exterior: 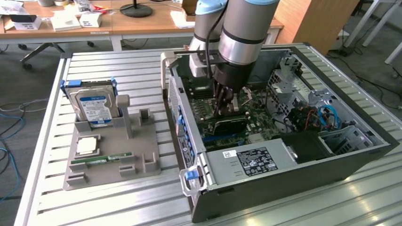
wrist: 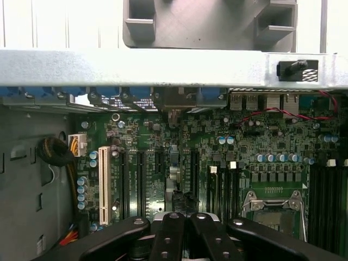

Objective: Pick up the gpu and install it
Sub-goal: 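Press down on the gpu until it lock into place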

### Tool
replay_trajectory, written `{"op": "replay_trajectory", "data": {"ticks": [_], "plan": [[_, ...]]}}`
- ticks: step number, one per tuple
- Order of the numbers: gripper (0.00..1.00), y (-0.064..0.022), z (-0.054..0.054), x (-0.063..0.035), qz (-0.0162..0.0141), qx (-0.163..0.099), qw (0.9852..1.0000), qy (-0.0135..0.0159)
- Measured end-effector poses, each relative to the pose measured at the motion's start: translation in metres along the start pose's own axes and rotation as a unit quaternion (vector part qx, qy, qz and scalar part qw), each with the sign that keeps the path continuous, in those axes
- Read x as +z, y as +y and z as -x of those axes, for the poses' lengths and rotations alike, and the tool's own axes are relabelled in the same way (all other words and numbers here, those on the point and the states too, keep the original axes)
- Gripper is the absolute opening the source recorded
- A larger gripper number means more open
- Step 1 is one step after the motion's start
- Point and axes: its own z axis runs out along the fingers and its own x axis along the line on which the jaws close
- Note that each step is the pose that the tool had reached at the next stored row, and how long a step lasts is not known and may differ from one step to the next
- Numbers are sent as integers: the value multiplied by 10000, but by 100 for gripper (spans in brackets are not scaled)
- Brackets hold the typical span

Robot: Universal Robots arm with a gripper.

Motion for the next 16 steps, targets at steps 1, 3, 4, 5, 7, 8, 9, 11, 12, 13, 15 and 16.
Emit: {"op": "replay_trajectory", "data": {"ticks": [1,3,4,5,7,8,9,11,12,13,15,16], "plan": [[11,0,0,5,0,0,10000,-1],[11,0,-1,9,1,0,10000,2],[11,0,-1,10,1,0,10000,2],[11,0,-1,10,1,0,10000,3],[11,0,-1,11,1,0,10000,2],[11,0,-1,11,1,0,10000,2],[11,-2,-1,11,1,1,10000,2],[11,-8,-1,11,1,0,10000,2],[11,-12,-1,10,1,0,10000,2],[11,-17,0,11,1,-1,10000,1],[11,-25,0,10,1,0,10000,2],[11,-29,0,10,1,0,10000,2]]}}
